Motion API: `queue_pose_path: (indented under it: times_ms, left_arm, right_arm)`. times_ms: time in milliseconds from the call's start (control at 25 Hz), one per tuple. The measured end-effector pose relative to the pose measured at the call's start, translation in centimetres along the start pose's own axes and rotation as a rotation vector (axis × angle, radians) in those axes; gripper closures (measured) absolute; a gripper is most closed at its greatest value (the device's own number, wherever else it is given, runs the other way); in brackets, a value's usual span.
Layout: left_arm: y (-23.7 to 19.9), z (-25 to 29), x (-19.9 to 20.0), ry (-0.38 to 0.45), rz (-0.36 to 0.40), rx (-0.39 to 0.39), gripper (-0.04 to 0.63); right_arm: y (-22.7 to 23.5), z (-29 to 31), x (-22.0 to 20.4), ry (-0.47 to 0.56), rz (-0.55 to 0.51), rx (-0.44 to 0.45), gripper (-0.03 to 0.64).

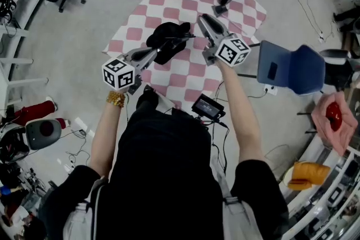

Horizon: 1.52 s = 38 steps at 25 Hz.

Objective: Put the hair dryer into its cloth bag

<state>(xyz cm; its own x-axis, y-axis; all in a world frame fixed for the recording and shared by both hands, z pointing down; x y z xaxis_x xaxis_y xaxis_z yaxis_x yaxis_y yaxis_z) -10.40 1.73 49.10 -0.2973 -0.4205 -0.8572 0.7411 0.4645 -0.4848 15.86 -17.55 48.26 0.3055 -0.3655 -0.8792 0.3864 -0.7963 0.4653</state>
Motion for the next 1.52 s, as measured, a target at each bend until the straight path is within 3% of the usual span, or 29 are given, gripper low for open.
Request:
queue_pose_path:
  times_ms: [80, 160, 280, 520, 640, 760, 1040, 1280, 1520]
  left_arm:
    - [0.1, -0.1, 0.2, 0.006, -0.004, 0.002, 0.577]
    - [0.2, -0.1, 0.2, 0.02, -0.02, 0.005, 0.577]
    - [0.4, 0.2, 0.6, 0.034, -0.034, -0.009, 0.576]
    - [0.2, 1.2, 0.5, -0.013, -0.019, -0.018, 0.575]
    - [-0.1, 0.6, 0.4, -0.021, -0.016, -0.007, 0.575]
    - [-0.3, 0.4, 0.4, -0.027, -0.019, -0.008, 0.575]
    - [-0.1, 0.5, 0.2, -0.041, -0.022, -0.017, 0.575]
    - [-0.1, 0.3, -0.1, -0.046, -0.03, -0.012, 0.575]
    - [0.2, 0.1, 0.0, -0.058, -0.019, -0.019, 0.575]
  right_arm:
    - [3.3, -0.5, -2.3, -0.168, 0.051, -0.066, 0.515]
    - [3.8, -0.2, -5.7, -0.35, 0.041, -0.007, 0.515]
    - [1.8, 0.9, -9.1, -0.45, 0.028, 0.115, 0.514]
    - [0.5, 0.4, -12.0, -0.605, -0.193, 0.184, 0.515]
    - [0.1, -2.5, -13.7, -0.76, -0.316, 0.257, 0.514]
    - [-0.4, -4.1, -16.2, -0.886, -0.369, 0.307, 0.504]
    - [-2.7, -2.2, -18.7, -0.903, -0.565, 0.373, 0.505]
    - [-2.5, -2.4, -18.8, -0.889, -0.548, 0.375, 0.516]
    - [-2.9, -2.8, -18.6, -0.826, -0.465, 0.364, 0.517]
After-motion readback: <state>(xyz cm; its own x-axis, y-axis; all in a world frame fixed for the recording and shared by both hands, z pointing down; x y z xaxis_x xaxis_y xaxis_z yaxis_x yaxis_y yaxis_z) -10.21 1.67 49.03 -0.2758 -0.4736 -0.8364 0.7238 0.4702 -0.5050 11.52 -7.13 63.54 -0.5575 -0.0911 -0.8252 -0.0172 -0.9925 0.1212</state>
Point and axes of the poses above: the fingertips, and each gripper's own axes: z forward along the fingers, y to its right, x out of its top, the point moved 10 cm from there along -z, backward along the fingers, and after that the axes turned 9 degrees about y, right-handed, at the moved point
